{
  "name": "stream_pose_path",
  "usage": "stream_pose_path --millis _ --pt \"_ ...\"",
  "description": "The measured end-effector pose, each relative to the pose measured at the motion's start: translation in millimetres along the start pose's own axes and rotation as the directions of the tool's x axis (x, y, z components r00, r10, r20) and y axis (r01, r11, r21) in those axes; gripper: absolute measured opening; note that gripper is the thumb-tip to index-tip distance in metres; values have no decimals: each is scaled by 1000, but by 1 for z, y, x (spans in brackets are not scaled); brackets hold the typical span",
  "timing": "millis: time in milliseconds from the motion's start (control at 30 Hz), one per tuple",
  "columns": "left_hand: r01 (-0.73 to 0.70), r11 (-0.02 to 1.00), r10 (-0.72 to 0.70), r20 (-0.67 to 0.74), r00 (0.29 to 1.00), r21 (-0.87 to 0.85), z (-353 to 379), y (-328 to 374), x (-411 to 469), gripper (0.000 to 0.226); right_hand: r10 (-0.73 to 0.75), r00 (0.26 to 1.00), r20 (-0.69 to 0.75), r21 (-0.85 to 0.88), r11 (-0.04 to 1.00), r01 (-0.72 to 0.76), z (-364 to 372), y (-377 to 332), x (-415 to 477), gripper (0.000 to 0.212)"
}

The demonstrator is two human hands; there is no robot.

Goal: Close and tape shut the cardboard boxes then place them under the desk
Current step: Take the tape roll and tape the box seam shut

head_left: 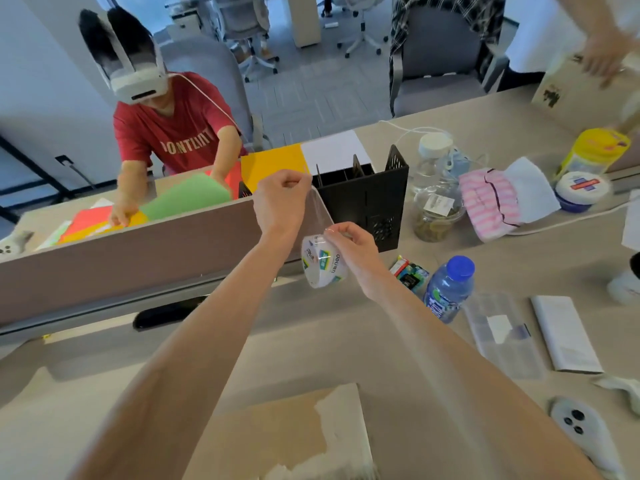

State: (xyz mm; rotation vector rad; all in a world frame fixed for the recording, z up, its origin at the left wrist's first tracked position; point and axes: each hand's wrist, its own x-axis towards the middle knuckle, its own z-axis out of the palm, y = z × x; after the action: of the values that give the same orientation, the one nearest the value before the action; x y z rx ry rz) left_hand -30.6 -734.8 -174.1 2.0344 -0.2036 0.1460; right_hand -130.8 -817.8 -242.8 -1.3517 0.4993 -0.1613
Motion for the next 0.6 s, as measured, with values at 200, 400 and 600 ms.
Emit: stream_pose_path --millis 200,400,600 --pt "-22 1000 22 54 998 1 -6 0 0 8 36 999 -19 43 998 -36 -6 -11 -11 8" --pt "-68 985 82 86 993 -157 6 56 5 9 58 998 -19 293 955 -50 -9 -38 -14 10" --pt "19 967 17 138 990 -255 -18 56 -9 12 -24 997 -67 145 989 33 -18 -52 -39 10"
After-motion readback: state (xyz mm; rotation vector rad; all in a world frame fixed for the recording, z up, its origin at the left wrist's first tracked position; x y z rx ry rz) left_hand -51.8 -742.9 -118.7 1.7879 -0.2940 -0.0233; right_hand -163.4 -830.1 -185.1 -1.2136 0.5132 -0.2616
